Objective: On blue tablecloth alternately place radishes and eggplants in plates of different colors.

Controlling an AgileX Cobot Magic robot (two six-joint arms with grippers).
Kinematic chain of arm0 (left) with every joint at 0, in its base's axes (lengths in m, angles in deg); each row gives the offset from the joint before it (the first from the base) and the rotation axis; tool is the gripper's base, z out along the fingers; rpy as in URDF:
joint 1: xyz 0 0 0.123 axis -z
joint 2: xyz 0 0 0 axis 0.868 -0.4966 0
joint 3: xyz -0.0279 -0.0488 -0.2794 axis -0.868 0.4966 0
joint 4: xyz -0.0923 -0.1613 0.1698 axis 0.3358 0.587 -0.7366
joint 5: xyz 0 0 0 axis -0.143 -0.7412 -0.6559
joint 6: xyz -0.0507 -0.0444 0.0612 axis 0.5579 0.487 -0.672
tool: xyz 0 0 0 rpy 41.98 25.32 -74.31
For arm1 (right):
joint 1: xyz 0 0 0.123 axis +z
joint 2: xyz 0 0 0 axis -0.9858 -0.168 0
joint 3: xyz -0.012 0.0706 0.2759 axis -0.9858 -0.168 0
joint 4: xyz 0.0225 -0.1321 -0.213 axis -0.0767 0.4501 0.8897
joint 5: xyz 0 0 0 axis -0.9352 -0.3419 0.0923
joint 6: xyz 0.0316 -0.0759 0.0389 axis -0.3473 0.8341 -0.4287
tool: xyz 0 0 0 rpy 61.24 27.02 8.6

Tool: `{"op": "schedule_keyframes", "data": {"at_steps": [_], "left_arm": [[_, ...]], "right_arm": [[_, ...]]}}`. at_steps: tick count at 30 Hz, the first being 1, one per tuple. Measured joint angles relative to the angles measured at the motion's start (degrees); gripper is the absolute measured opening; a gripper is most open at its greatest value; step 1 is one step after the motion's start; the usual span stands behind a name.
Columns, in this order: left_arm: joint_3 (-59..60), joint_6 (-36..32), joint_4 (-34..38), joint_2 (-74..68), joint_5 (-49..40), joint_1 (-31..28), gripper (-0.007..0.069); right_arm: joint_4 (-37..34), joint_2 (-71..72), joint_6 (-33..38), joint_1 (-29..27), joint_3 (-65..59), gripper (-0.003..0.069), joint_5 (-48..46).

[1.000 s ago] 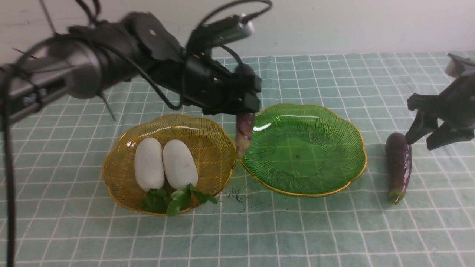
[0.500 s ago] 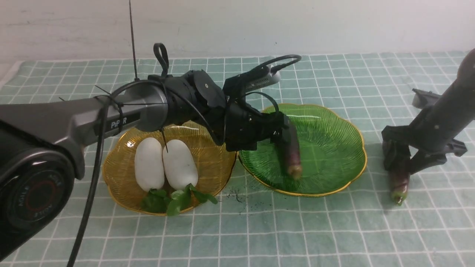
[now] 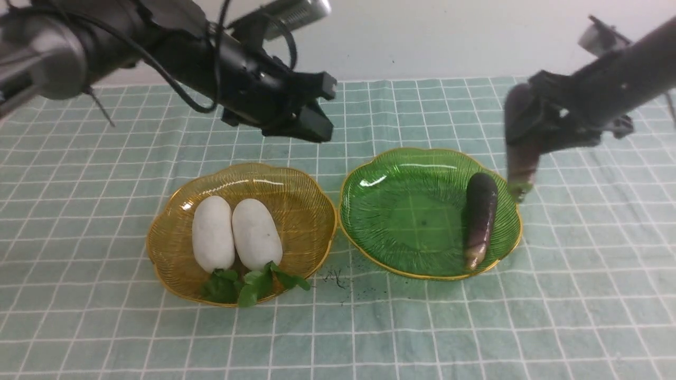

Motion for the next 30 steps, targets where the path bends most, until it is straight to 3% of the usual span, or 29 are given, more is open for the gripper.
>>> {"op": "schedule_keyframes", "data": {"at_steps": [7, 15, 19, 21, 23, 27, 28, 29, 30], "left_arm": [[0.0, -0.7, -5.3, 10.3, -5.7, -0.2, -0.0008], [0.0, -0.6, -9.8, 21.0, -12.2, -0.2, -0.0008], [0.0, -0.3, -11.0, 25.6, -13.1, -0.2, -0.0008], [0.2, -0.2, -11.7, 27.5, -13.6, -0.2, -0.0008], [1.4, -0.2, -12.3, 30.5, -13.6, -0.2, -0.0008], [7.6, 1.7, -15.3, 38.1, -12.1, -0.2, -0.0008], [8.5, 2.0, -15.7, 38.5, -11.8, -0.2, -0.0008], [12.3, 3.0, -17.3, 42.4, -10.5, -0.2, -0.0008], [12.8, 3.2, -17.5, 42.9, -10.2, -0.2, -0.0008]], "right_arm": [[-0.2, -6.8, -0.1, 9.2, 2.9, 0.0346, 8.0], [1.2, -12.8, -3.8, 11.6, 7.6, 0.0562, 8.7], [3.9, -12.9, -4.1, 10.8, 11.7, 0.0589, 1.1], [5.5, -12.2, -4.4, 9.7, 15.5, 0.0552, -1.1], [7.4, -9.4, -5.6, 8.2, 17.9, 0.0461, -1.4], [10.2, 1.3, -6.6, 5.3, 18.6, 0.0185, -2.1], [10.6, 3.3, -6.7, 5.1, 18.7, 0.0154, -2.2], [12.8, 8.8, -6.9, 4.6, 19.0, 0.0053, -2.6], [12.8, 9.5, -6.9, 4.6, 19.0, 0.0046, -2.6]]}}
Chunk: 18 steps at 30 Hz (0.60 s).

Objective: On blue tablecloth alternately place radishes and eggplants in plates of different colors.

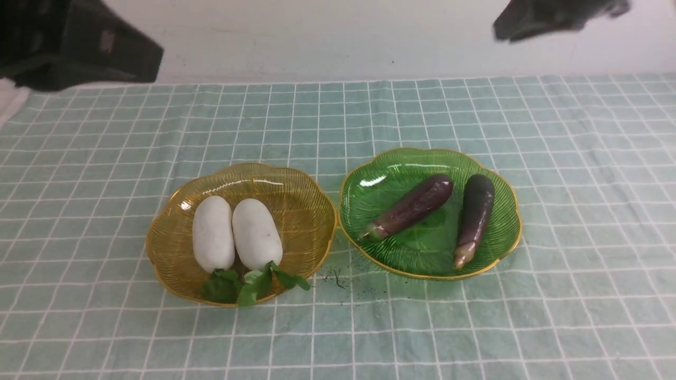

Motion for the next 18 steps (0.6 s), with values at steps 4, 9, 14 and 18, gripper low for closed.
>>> {"op": "schedule_keyframes", "data": {"at_steps": [4, 9, 14, 18], "left_arm": [[11.3, 3.0, -3.1, 9.3, 4.1, 0.0, -0.0008], [24.1, 4.7, -3.3, 17.9, 13.2, 0.0, -0.0008], [33.7, 6.4, -3.3, 23.4, 23.9, 0.0, -0.0008], [35.9, 7.0, -2.4, 23.8, 26.9, 0.0, -0.0008]], "right_arm": [[6.8, 14.0, -1.0, -0.1, -2.2, -0.0008, -0.6], [10.5, 34.3, -1.6, -0.2, -17.4, -0.0013, -0.2], [11.7, 64.8, -1.5, -0.2, -45.9, -0.0014, 23.6], [11.9, 85.5, -2.8, -0.2, -69.0, -0.0015, 45.0]]}}
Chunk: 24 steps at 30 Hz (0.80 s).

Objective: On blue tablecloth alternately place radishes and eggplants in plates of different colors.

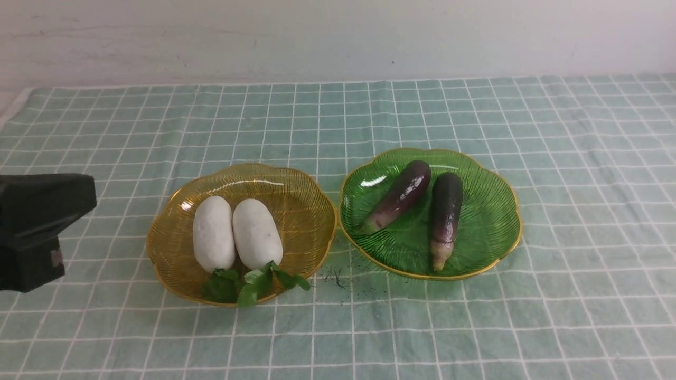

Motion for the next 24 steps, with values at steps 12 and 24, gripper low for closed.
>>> {"op": "schedule_keyframes", "data": {"at_steps": [12, 24], "left_arm": [[3.7, -0.6, -3.4, 5.4, 0.8, 0.0, -0.0008], [17.6, 4.0, -7.9, 21.1, 5.7, 0.0, -0.0008]], "right_arm": [[0.0, 18.3, -1.4, 0.0, -27.4, -0.0015, 21.8], [0.0, 18.4, -1.4, 0.0, -27.5, -0.0015, 22.4]]}}
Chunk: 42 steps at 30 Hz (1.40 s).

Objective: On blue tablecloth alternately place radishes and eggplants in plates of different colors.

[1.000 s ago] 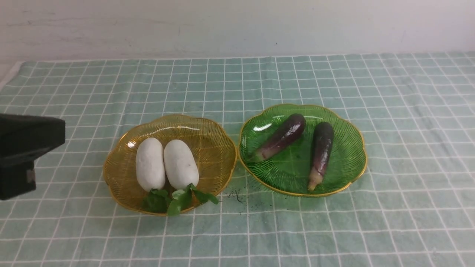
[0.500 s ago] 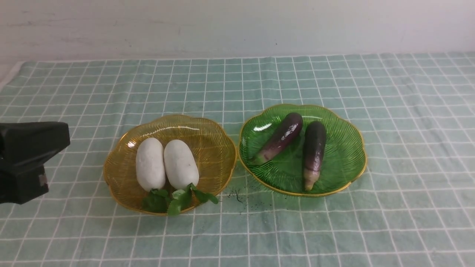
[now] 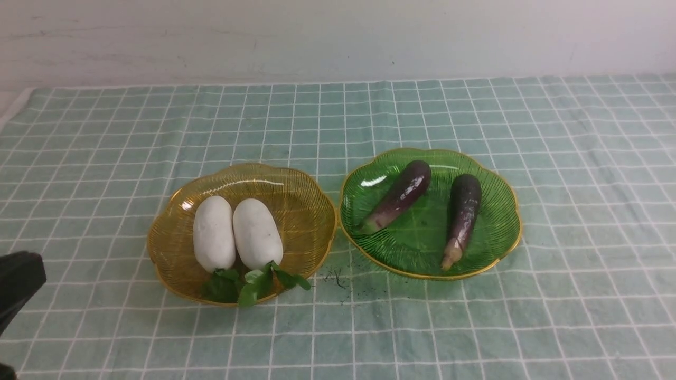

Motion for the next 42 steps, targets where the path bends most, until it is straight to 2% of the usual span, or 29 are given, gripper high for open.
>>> {"op": "schedule_keyframes", "data": {"at_steps": [12, 21, 24, 30, 35, 42], "left_arm": [[0.8, 0.1, -0.2, 1.3, -1.1, 0.0, -0.0008], [1.8, 0.0, -4.8, 1.5, -0.5, 0.0, -0.0008], [5.3, 0.0, -7.4, 3.8, 3.3, -0.5, -0.0008], [22.0, 0.0, -8.2, 16.3, 12.7, -9.1, -0.0008], [32.2, 0.0, -8.2, 18.4, 13.4, -12.0, -0.0008], [32.7, 0.1, -8.2, 18.4, 12.3, -12.0, -0.0008]], "right_arm": [[0.0, 0.0, 0.0, 0.0, 0.0, -0.0015, -1.6], [0.0, 0.0, 0.0, 0.0, 0.0, -0.0015, -1.7], [0.0, 0.0, 0.0, 0.0, 0.0, -0.0015, -1.7], [0.0, 0.0, 0.0, 0.0, 0.0, -0.0015, -1.7], [0.0, 0.0, 0.1, 0.0, 0.0, -0.0015, -1.7], [0.0, 0.0, 0.1, 0.0, 0.0, -0.0015, -1.8]]}}
